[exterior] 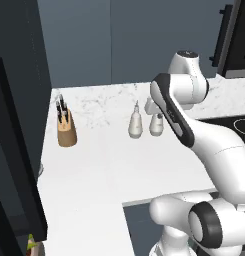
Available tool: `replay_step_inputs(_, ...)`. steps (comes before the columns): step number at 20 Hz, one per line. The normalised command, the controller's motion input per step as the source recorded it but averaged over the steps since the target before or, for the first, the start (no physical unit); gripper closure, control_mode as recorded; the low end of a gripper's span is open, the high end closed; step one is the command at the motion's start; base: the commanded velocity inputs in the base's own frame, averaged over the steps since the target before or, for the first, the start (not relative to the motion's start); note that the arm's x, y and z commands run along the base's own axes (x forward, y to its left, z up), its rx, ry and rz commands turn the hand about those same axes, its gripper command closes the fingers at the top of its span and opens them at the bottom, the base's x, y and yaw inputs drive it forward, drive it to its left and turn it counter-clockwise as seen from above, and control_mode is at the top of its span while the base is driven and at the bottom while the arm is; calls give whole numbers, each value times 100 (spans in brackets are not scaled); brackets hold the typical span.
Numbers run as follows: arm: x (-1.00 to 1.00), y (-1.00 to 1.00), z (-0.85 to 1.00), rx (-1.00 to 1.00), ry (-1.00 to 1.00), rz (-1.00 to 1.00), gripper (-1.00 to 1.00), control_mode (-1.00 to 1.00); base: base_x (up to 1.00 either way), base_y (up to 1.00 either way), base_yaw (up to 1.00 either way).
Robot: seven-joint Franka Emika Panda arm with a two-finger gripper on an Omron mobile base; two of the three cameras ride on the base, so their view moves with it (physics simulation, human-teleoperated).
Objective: Navigate to the toaster.
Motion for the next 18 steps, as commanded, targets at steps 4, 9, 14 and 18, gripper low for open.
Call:
replay_step_inputs(4, 0, 0, 0, 0, 0, 0, -100, 100, -2, 0, 0)
replay_step_inputs(9, 0, 0, 0, 0, 0, 0, -100, 100, -29, -10, -1)
replay_step_inputs(14, 0, 0, 0, 0, 0, 0, -100, 100, -36, -25, -17)
replay_step_inputs(18, 0, 0, 0, 0, 0, 0, -100, 100, -16, -20, -31)
